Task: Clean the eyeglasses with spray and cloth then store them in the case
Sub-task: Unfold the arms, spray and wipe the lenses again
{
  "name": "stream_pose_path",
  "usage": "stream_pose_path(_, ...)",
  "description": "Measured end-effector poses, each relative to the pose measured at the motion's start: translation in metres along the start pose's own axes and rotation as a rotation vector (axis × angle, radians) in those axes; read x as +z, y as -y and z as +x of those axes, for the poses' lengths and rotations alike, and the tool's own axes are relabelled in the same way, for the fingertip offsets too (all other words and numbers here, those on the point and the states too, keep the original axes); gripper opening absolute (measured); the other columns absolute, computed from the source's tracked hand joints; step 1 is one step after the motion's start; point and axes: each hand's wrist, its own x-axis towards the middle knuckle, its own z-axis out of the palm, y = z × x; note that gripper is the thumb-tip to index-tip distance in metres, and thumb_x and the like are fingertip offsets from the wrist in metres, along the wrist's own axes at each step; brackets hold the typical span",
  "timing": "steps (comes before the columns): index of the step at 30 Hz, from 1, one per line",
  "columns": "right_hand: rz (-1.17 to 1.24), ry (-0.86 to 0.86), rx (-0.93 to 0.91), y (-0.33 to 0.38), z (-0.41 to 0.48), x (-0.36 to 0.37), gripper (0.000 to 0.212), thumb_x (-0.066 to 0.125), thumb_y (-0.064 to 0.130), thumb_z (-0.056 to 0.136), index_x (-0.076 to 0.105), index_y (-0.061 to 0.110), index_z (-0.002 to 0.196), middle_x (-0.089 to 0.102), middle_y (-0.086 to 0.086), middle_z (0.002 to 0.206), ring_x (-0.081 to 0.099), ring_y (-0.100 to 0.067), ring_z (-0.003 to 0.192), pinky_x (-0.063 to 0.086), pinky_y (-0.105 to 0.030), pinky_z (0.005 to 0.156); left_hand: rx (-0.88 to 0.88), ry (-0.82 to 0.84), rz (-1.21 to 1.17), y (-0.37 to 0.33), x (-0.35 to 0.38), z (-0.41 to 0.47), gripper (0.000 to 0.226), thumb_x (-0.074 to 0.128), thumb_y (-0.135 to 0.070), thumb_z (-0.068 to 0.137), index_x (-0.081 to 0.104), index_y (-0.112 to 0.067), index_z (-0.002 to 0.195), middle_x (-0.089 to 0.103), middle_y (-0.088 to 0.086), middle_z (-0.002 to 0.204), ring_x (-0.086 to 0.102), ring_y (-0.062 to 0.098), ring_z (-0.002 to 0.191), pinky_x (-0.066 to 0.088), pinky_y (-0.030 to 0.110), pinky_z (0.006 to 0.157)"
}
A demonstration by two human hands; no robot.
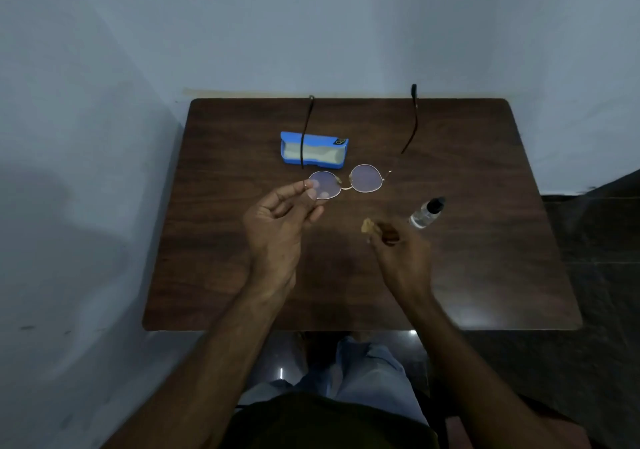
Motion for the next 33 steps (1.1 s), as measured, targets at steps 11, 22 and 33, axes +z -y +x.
stream_pose_path(11, -0.214, 0.069, -0.365, 0.132, 0.019, -0.021, 0.009, 0.074, 0.014, 0.093, 0.080, 0.010, 0.098, 0.073, -0.003, 0.102, 0.067, -0.018, 0.096, 0.055, -0.040, 0.081, 0.046, 0.033, 0.059, 0.006, 0.014, -0.009, 0.016, 0.077, -0.001, 0.092, 0.077, 0.003, 0.108, 0.082, 0.017, 0.097, 0.079, 0.023, 0.088, 0.066, 0.032, 0.080)
stream_pose_path(22, -0.387, 0.130, -0.355, 0.139, 0.011, -0.022, 0.018, 0.067, 0.024, 0.098, 0.080, 0.015, 0.106, 0.070, -0.006, 0.107, 0.066, -0.025, 0.099, 0.053, -0.044, 0.082, 0.050, -0.002, 0.062, 0.005, 0.016, -0.010, 0.013, 0.078, 0.001, 0.092, 0.077, 0.001, 0.105, 0.083, 0.013, 0.093, 0.079, 0.021, 0.084, 0.066, 0.031, 0.076)
stream_pose_path(33, -0.332, 0.073, -0.341, 0.137, 0.012, -0.021, 0.012, 0.072, 0.022, 0.096, 0.081, 0.015, 0.102, 0.072, -0.001, 0.104, 0.066, -0.017, 0.094, 0.055, -0.040, 0.081, 0.100, 0.061, 0.092, 0.004, 0.014, -0.014, 0.014, 0.075, 0.001, 0.093, 0.076, -0.001, 0.108, 0.083, 0.012, 0.097, 0.080, 0.021, 0.088, 0.065, 0.030, 0.077)
